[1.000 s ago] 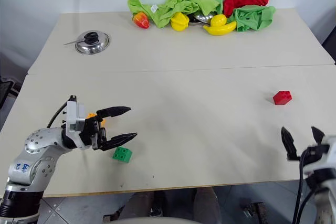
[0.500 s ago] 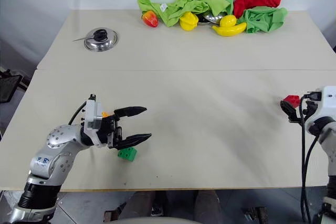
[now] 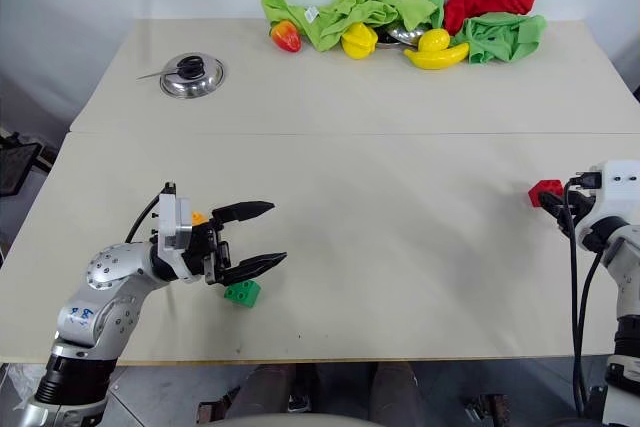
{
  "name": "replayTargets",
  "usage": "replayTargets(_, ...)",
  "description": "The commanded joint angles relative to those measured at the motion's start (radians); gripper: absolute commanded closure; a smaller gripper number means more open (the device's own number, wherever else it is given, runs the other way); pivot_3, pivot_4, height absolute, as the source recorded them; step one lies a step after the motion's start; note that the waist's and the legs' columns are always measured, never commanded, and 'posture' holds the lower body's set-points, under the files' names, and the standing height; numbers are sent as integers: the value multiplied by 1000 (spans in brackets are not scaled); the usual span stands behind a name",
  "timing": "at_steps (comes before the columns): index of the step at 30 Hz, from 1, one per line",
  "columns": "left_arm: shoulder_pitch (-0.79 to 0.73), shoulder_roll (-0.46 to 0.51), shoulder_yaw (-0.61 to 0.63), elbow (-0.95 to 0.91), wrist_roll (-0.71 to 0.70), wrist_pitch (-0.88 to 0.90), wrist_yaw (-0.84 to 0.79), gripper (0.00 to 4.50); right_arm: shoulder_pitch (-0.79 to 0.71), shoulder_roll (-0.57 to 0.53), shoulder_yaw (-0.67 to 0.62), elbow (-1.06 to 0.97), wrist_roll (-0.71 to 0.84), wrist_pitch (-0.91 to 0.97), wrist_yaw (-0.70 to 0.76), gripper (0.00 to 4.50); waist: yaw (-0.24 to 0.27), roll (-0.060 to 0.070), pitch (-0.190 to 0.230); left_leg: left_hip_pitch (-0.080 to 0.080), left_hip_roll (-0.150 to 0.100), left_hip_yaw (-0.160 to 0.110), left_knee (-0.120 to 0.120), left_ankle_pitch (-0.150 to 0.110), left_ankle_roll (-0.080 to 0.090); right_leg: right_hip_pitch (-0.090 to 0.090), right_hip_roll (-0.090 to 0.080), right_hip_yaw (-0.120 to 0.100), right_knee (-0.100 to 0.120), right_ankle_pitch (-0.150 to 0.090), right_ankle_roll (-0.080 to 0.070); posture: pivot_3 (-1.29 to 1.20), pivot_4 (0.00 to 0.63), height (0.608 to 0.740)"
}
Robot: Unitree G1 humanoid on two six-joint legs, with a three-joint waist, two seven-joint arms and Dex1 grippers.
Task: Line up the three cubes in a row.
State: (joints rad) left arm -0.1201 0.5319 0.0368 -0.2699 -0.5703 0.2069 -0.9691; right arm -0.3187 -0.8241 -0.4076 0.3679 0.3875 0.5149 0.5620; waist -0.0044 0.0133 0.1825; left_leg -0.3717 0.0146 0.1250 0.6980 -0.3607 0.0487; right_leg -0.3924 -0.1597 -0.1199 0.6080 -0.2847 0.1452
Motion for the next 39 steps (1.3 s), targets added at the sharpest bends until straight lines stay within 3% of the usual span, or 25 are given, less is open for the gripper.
replayTargets(1, 9, 3, 18, -38, 5, -21, 5, 0, -17, -37, 9, 16, -26, -75, 61, 3055, 0, 0, 0, 0, 0, 0, 0, 0, 0, 0, 0, 0, 0, 0, 0, 0, 150, 740)
replayTargets(6, 15, 14, 43, -38, -10, -21, 2, 0, 0, -33, 32, -160, 99, -270, 462, 3055, -1, 1, 0, 0, 1, 0, 0, 0, 0, 0, 1, 0, -1, 0, 0, 0, 150, 740)
replayTargets(9, 18, 34, 53, -27, -22, -25, -39, 0, -27, -81, 170, -204, 97, -321, 746, 3055, -1, 1, 0, 0, 2, 0, 0, 0, 0, 0, 3, 0, -2, 0, 0, 0, 150, 740)
replayTargets(13, 7, 51, 54, 0, -29, -13, -70, 0, -158, -66, 353, -111, 15, -415, 953, 3055, -2, 0, 1, 0, 2, 0, 0, 0, 0, 1, 3, 0, -3, 1, 1, 0, 150, 740)
replayTargets(19, 4, 66, 66, -11, -31, 2, -82, 0, -331, -11, 569, 117, -46, -584, 1052, 3055, 2, 0, 1, -1, 2, -2, 0, 0, -1, 1, 2, -2, -3, 0, 0, 0, 150, 740)
replayTargets(26, 30, 89, 95, -38, -35, 10, -71, 0, -431, -18, 693, 308, -31, -729, 1052, 3055, -4, 0, 1, -2, 1, -4, 0, 0, -1, 1, 1, -5, -4, 0, 0, 0, 150, 740)
replayTargets(35, 90, 101, 178, -47, -31, -31, -65, 0, -454, -24, 632, 307, 18, -780, 1052, 149, -5, 0, 1, -3, 1, -5, 1, 0, -1, 1, 1, -6, -4, 0, 0, 0, 150, 740)
replayTargets(39, 206, 129, 334, -33, -77, -40, -88, 0, -339, -82, 538, 116, 207, -689, 1052, 34, -6, 0, 1, -3, 1, -5, 1, 0, -1, 1, 0, -7, -5, 0, 0, 0, 150, 740)
